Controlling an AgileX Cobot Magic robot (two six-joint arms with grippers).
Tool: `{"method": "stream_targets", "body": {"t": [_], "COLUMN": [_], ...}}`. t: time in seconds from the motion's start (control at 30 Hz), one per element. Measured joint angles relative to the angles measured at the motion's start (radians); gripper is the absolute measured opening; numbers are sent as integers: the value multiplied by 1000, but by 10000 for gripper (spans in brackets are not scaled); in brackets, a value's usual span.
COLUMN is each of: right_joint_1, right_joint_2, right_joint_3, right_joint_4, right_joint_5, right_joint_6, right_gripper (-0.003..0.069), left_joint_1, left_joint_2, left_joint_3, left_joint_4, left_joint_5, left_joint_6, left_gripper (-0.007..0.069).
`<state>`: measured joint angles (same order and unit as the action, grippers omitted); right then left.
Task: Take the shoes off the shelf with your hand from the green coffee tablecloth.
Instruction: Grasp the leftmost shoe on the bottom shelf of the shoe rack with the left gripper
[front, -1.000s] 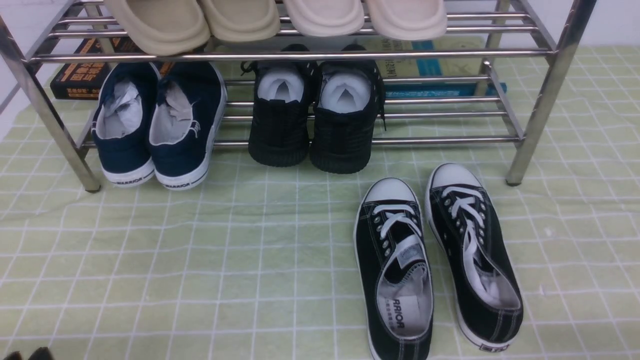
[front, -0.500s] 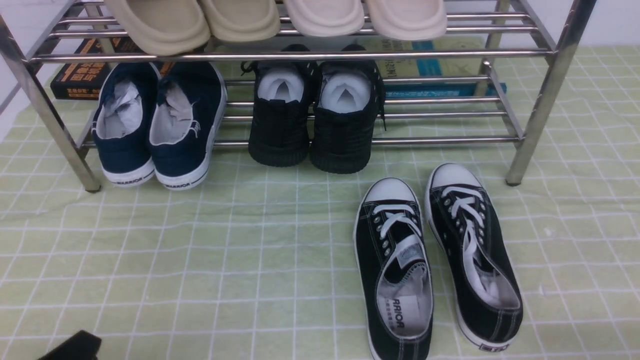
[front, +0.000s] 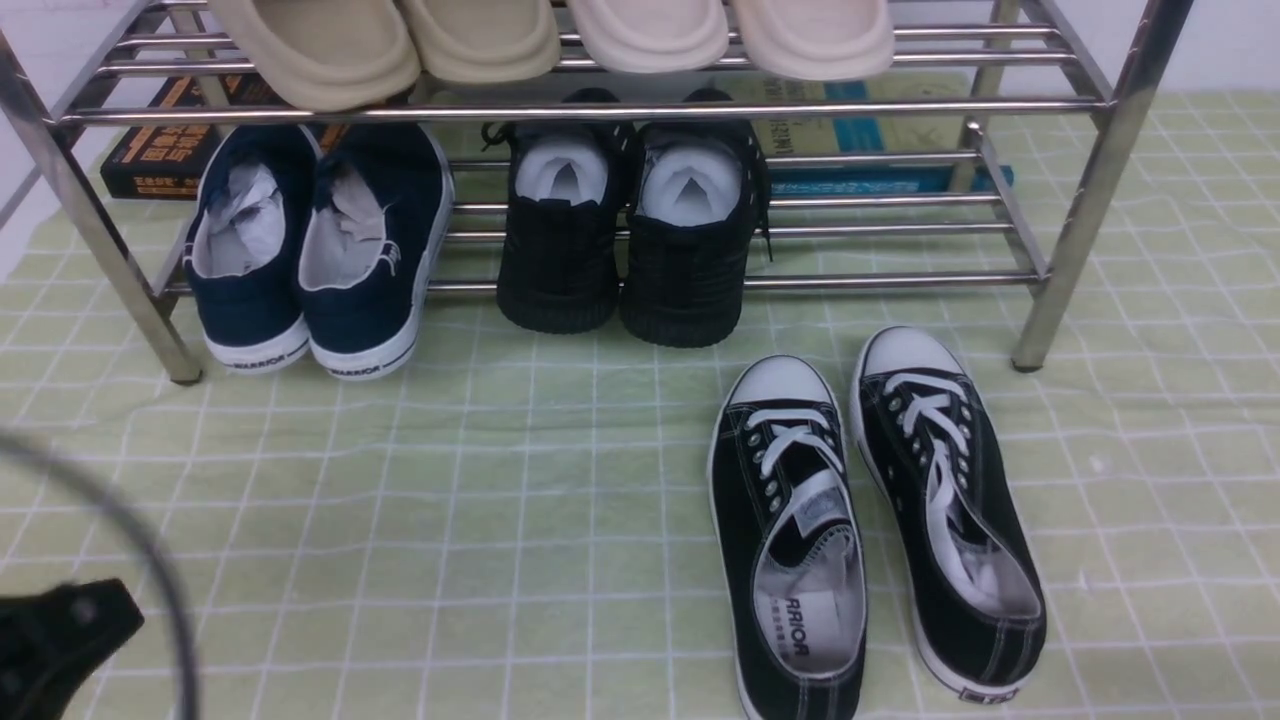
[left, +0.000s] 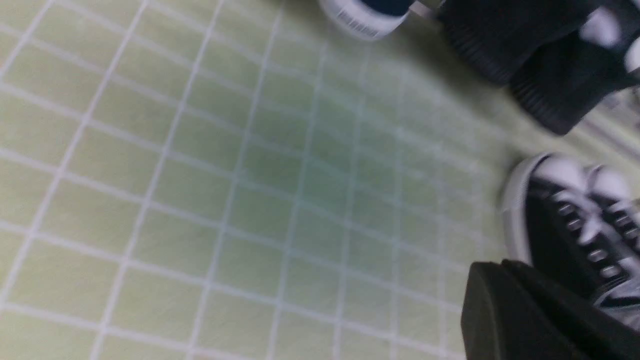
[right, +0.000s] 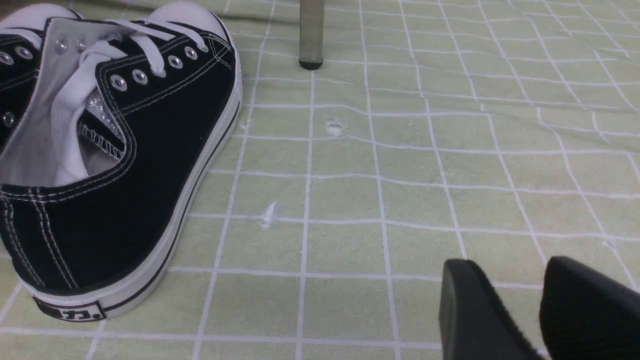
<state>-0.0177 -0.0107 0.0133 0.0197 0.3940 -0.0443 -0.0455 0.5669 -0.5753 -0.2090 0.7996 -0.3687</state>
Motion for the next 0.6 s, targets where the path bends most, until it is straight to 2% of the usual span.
{"method": "stream_targets", "body": {"t": [0.13, 0.27, 0.4, 0.6], "right_joint_1": [0, 0, 0, 0], "right_joint_2": [0, 0, 0, 0], "right_joint_3": [0, 0, 0, 0], "right_joint_4": [0, 0, 0, 0], "right_joint_5": [0, 0, 0, 1], "right_joint_6": [0, 0, 0, 0], "right_gripper": [237, 237, 237, 237], "left_joint_1": [0, 0, 0, 0], "left_joint_2": [237, 377, 531, 783], "left_joint_3": [-121, -204, -321, -495], "left_joint_4": [82, 123, 165, 209], "left_joint_5": [42, -15, -137, -185], "left_joint_6": [0, -2, -52, -122], "left_gripper": [3, 36, 165, 413]}}
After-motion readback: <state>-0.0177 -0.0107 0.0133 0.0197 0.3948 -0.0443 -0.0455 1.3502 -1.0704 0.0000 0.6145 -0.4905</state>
